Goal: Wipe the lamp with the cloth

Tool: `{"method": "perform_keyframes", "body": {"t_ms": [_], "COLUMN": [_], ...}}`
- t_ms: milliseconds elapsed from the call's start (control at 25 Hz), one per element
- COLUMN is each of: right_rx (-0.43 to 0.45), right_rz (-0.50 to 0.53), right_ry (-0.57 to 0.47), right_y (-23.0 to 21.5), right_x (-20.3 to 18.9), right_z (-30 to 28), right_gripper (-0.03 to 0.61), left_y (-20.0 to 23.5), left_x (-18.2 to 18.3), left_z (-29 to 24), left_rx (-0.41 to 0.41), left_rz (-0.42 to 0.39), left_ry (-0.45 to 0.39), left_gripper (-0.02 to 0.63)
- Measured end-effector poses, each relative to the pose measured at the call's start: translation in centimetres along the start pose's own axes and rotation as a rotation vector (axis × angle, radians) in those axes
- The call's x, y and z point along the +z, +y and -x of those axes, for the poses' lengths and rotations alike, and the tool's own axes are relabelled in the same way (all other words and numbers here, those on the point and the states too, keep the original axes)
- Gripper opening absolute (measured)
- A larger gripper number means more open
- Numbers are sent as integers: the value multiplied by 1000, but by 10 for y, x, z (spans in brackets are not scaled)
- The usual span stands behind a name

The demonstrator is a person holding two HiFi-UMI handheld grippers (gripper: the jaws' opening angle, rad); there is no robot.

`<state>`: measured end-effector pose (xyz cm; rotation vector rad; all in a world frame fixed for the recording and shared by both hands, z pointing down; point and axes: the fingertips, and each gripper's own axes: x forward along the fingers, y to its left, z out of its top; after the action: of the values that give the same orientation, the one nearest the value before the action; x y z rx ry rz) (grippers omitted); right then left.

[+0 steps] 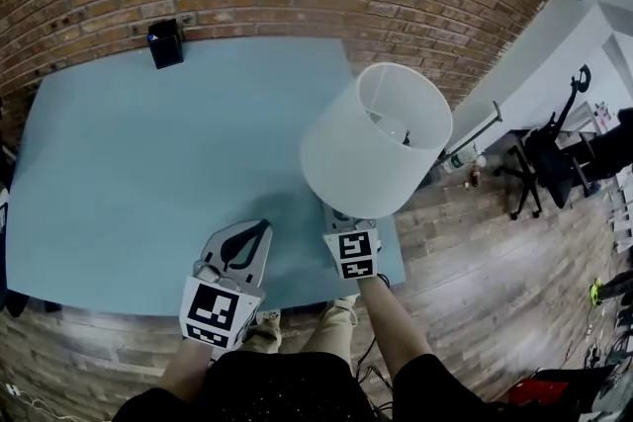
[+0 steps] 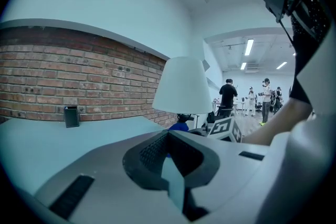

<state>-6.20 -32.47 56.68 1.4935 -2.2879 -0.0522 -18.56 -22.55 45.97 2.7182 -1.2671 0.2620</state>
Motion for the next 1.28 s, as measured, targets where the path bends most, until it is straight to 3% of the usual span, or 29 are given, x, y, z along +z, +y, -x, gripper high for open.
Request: {"method": "perform_keyframes", "body": {"t_ms": [160,360,440,680,840,1040,1280], "right_rx": [103,267,299,131,104,125,175], "right_rz": [-150,-145,-167,-109,-137,-162,-128], "right_ry": [91,136,89,-188,-284,-258,-136], "right_y": [10,25,21,-40,-66,-73,-67], "right_x": [-20,-36,-36,1,20,14,-21], "right_z": [-4,35,62,119,117,91,66], "right_gripper": [61,61,61,61,61,61,61], "left_y": [1,-18,-25,-35,-48,-47,-39], "left_x": [-8,-9,-11,-14,-13,-6,-10], "left_z": [-1,-15,-20,-33,-43,-54,-61], "left_rx": [-1,-38,-50,-49,-47,3,69], "left_rz": [9,-3,-8,-17,-48,-47,-23], "left_ry": [11,17,21,42,58,63,72], "left_gripper": [8,8,8,8,8,8,8]}}
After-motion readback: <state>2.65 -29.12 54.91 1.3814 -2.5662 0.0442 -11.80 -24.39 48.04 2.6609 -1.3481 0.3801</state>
